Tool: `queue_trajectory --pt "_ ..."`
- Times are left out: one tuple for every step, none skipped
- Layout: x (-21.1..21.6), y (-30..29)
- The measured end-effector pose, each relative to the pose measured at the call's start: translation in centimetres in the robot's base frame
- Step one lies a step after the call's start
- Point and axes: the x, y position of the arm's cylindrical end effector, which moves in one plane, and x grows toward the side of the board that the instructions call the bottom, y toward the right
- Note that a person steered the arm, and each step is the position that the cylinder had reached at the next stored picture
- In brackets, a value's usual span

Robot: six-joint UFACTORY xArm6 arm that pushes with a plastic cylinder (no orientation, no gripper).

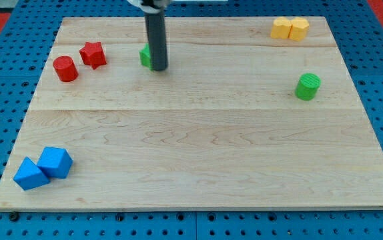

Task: Move the green star into the red star

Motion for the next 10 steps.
queue_trajectory --pt "-4.1 -1.9" --pt "-4.3 -2.5" --pt "-5.5 -0.1" --pt "-8.9 -0.9" --pt "-9.4 -5.3" --pt "-9.2 -7.9" --pt "-8.0 -4.9" --pt "-5.2 -5.5" --pt "-4.5 -9.3" --pt "-5.3 -11.2"
